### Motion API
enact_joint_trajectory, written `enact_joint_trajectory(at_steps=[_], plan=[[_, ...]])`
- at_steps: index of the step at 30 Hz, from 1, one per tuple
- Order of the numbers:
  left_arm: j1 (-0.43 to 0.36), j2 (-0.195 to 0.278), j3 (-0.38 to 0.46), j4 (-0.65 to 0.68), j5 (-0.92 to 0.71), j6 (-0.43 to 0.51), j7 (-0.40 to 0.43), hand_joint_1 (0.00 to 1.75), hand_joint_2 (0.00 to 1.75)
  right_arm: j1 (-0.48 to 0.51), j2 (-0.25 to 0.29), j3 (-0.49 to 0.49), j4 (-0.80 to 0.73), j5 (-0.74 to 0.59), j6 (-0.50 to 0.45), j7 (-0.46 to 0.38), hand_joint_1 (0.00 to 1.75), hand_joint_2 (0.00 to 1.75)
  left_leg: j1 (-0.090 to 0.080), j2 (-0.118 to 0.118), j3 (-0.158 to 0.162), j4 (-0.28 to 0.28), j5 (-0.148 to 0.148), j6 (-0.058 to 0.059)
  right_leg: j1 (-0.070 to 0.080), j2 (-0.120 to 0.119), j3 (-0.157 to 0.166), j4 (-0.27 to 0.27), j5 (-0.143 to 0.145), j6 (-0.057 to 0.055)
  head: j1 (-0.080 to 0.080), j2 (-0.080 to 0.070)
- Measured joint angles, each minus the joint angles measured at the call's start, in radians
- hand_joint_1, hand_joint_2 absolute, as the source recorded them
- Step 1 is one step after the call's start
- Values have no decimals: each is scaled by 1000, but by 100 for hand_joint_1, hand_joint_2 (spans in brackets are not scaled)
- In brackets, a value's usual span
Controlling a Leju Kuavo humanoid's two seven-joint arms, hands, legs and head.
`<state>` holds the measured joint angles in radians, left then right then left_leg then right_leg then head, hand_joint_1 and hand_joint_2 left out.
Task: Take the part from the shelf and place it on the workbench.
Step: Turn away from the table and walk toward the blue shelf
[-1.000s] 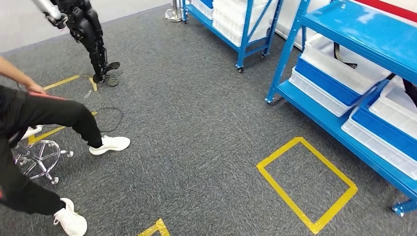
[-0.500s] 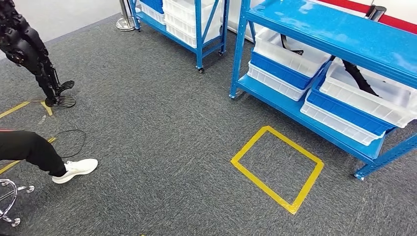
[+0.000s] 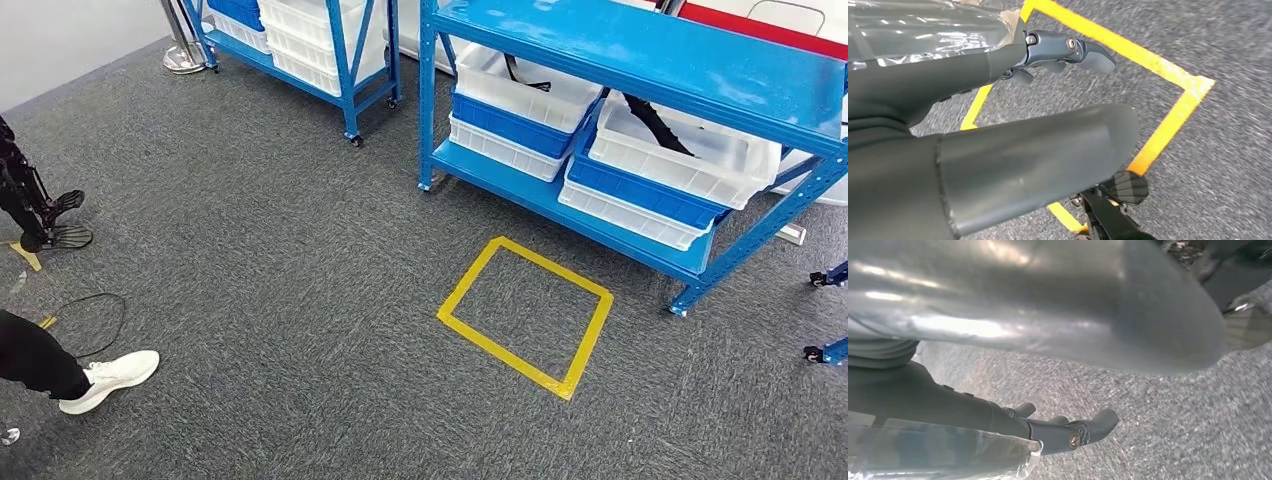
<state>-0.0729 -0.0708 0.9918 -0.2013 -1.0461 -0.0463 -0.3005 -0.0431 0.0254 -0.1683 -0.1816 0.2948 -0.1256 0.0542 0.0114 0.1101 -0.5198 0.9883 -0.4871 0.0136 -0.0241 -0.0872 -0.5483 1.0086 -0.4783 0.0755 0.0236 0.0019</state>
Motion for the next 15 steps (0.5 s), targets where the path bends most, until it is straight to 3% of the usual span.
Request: enact_joint_trajectory(at_steps=[1,3,5,7,8,9,10,11,13,15], plan=[[-1,1,0,0,-3,3,-2,0,0,-1,1,-1,0,0,0,0,0,0,-2,11,5,0,-4,-7,2,-6,4,-11,5,-9,-1,0],[-6,1,0,0,-5,7,-5,0,0,-1,1,-3,0,0,-1,0,0,0,2,27,14,0,-10,-20,1,22,1,-11,8,-29,-6,0],[-9,0,0,0,-6,8,-6,0,0,-1,0,-4,0,0,-1,0,0,0,11,-15,2,42,-47,-30,-5,49,4,-12,14,-47,-6,0],[-7,0,-1,0,-6,9,-6,0,0,-2,1,-4,0,0,-2,0,0,0,14,-84,-53,169,-122,-34,-4,76,4,-13,19,-58,-7,0],[-5,0,-1,0,-7,10,-6,0,0,-1,1,-5,0,0,-2,0,0,0,14,-101,-88,240,-153,-34,-1,91,3,-12,20,-61,-8,0],[-3,0,-1,0,-7,12,-6,0,0,-1,2,-5,0,0,-2,0,0,0,14,-109,-114,287,-163,-33,1,108,4,-12,20,-61,-8,0],[-1,1,-1,0,-7,14,-7,0,0,0,2,-5,0,0,-2,0,0,0,14,-112,-125,296,-150,-31,3,125,5,-12,20,-61,-8,0],[-1,1,-1,0,-7,16,-7,0,0,1,2,-5,0,0,-3,0,0,0,14,-116,-115,261,-117,-27,4,140,7,-11,20,-61,-8,0],[-1,1,-1,0,-9,20,-9,0,0,1,3,-6,0,1,-5,0,0,0,15,-147,-65,132,-37,-18,4,168,10,-11,20,-61,-7,0],[-1,2,-1,0,-11,25,-12,0,0,-1,4,-6,0,2,-6,0,0,0,15,-181,-29,40,0,-11,9,190,6,-7,19,-56,-7,0]])
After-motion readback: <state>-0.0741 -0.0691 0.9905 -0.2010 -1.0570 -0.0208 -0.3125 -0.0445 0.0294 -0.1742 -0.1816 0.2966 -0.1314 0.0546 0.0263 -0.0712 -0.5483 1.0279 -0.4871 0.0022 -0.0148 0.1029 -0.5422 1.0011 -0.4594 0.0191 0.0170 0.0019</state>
